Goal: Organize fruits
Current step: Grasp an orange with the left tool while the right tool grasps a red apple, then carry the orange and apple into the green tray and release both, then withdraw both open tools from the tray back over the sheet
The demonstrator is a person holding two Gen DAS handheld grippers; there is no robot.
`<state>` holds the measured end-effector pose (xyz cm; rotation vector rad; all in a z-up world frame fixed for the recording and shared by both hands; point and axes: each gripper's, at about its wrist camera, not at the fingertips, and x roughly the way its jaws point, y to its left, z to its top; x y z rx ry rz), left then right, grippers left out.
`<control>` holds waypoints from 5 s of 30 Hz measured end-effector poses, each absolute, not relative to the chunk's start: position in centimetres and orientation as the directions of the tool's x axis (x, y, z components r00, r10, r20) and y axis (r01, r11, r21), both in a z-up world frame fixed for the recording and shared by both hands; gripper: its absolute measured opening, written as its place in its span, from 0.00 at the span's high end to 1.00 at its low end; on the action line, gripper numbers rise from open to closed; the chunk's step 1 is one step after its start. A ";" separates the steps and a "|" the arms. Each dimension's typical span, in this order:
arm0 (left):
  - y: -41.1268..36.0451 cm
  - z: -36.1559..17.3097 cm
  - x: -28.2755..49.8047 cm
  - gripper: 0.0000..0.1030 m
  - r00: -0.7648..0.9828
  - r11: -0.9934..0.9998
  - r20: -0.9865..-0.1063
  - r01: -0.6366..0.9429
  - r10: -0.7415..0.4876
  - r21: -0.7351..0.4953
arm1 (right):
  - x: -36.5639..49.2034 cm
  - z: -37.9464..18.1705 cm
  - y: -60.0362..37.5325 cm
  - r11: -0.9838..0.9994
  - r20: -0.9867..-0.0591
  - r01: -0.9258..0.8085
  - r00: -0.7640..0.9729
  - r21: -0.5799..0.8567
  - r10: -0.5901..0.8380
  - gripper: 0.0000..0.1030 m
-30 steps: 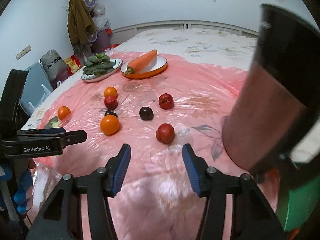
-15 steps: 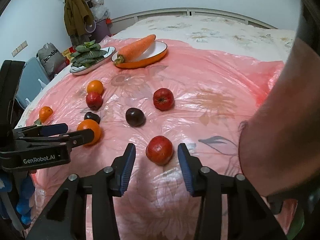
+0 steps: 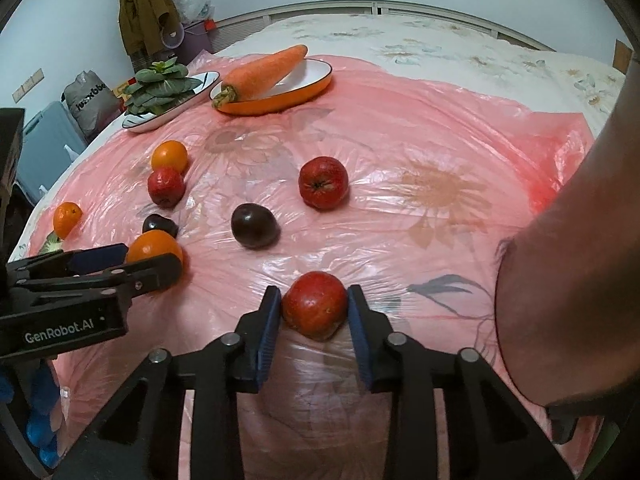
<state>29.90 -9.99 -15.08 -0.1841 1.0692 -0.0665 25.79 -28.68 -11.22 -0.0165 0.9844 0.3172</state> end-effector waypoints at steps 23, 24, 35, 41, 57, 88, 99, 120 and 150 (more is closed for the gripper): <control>-5.4 -12.8 26.7 0.66 0.547 0.921 -0.766 0.024 -0.338 -0.389 | 23.3 -9.4 -29.1 0.958 -0.791 -0.237 0.548 0.163 0.271 0.72; -5.3 -12.7 26.5 0.66 0.547 0.921 -0.766 0.024 -0.338 -0.389 | 23.0 -9.2 -29.0 0.957 -0.790 -0.239 0.549 0.164 0.273 0.72; -5.3 -10.0 22.1 0.66 0.553 0.918 -0.752 0.063 -0.358 -0.391 | 16.5 -6.4 -30.4 0.952 -0.756 -0.218 0.580 0.214 0.303 0.72; -8.2 -8.8 19.1 0.66 0.528 0.914 -0.753 0.129 -0.392 -0.386 | 11.8 -5.3 -33.2 0.957 -0.745 -0.172 0.601 0.234 0.290 0.72; -24.9 -6.5 13.5 0.66 0.375 0.826 -0.760 0.430 -0.531 -0.365 | 1.8 -4.2 -48.1 0.969 -0.729 0.109 0.678 0.221 0.090 0.72; -50.4 -11.4 16.8 0.66 0.265 0.769 -0.893 0.626 -0.363 -0.127 | -1.1 -8.0 -58.9 0.969 -0.755 0.197 0.656 0.151 -0.016 0.71; -49.7 -9.7 15.8 0.46 0.320 0.775 -0.877 0.626 -0.359 -0.089 | -1.2 -7.5 -58.9 0.971 -0.753 0.196 0.657 0.136 -0.027 0.03; -38.0 -2.6 7.4 0.46 0.433 0.807 -0.807 0.584 -0.400 -0.087 | -10.0 1.6 -53.4 0.942 -0.627 0.242 0.778 0.231 -0.046 0.03; -11.4 -4.7 13.9 0.42 0.602 0.975 -0.772 0.193 -0.205 -0.108 | 3.2 2.0 -33.9 0.974 -0.631 -0.135 0.744 0.183 0.221 0.03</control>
